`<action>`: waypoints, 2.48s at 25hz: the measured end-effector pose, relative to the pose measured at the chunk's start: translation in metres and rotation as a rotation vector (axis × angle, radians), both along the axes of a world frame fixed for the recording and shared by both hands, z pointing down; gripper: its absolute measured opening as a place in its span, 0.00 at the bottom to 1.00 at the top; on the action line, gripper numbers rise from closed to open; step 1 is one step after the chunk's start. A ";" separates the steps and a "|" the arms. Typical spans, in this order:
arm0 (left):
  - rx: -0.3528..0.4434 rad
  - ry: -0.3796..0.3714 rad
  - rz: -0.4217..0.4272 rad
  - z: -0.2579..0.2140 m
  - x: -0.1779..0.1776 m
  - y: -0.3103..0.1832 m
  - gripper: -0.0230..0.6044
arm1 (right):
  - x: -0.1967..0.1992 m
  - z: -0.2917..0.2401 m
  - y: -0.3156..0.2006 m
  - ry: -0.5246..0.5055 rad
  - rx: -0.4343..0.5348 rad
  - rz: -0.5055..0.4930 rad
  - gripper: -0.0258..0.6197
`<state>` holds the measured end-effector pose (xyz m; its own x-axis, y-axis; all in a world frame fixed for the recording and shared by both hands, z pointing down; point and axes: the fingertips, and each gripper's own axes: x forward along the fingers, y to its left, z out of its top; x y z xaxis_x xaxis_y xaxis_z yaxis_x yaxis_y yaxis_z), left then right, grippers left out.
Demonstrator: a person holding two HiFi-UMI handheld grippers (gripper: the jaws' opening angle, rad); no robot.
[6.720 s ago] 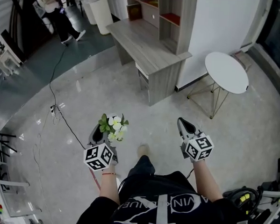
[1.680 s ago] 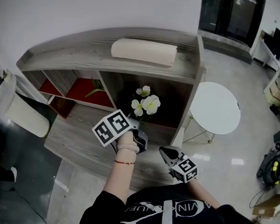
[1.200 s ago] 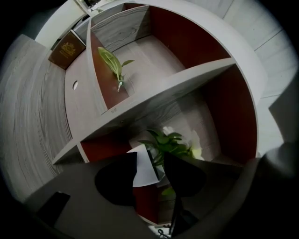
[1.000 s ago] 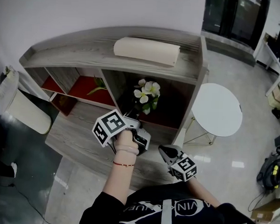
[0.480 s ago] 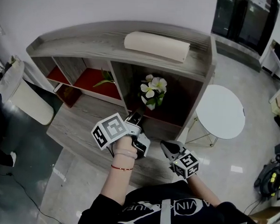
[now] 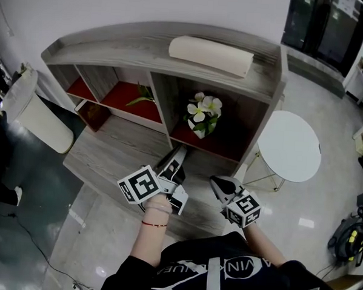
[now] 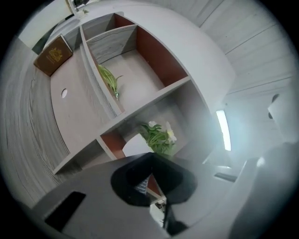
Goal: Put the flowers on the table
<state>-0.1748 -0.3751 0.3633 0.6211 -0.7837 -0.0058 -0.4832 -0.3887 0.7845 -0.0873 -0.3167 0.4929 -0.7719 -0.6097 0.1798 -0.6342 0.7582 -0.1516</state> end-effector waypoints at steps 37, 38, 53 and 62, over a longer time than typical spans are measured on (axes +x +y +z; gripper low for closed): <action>0.105 -0.747 -0.613 0.050 -0.196 0.118 0.04 | -0.077 -0.019 -0.004 -0.061 0.040 -0.243 0.05; 0.100 -0.752 -0.623 0.051 -0.199 0.122 0.04 | -0.077 -0.019 -0.004 -0.062 0.040 -0.245 0.05; 0.061 -0.793 -0.764 0.061 -0.228 0.167 0.04 | -0.094 -0.022 0.001 -0.065 0.050 -0.316 0.05; 0.079 -0.827 -0.811 0.059 -0.235 0.183 0.04 | -0.094 -0.027 -0.001 -0.071 0.062 -0.330 0.05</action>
<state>-0.4093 -0.1921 0.4222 -0.2266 -0.9688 0.1005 -0.9664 0.2365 0.1002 -0.1812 -0.3175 0.4661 -0.9387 -0.3332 0.0888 -0.3427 0.9299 -0.1337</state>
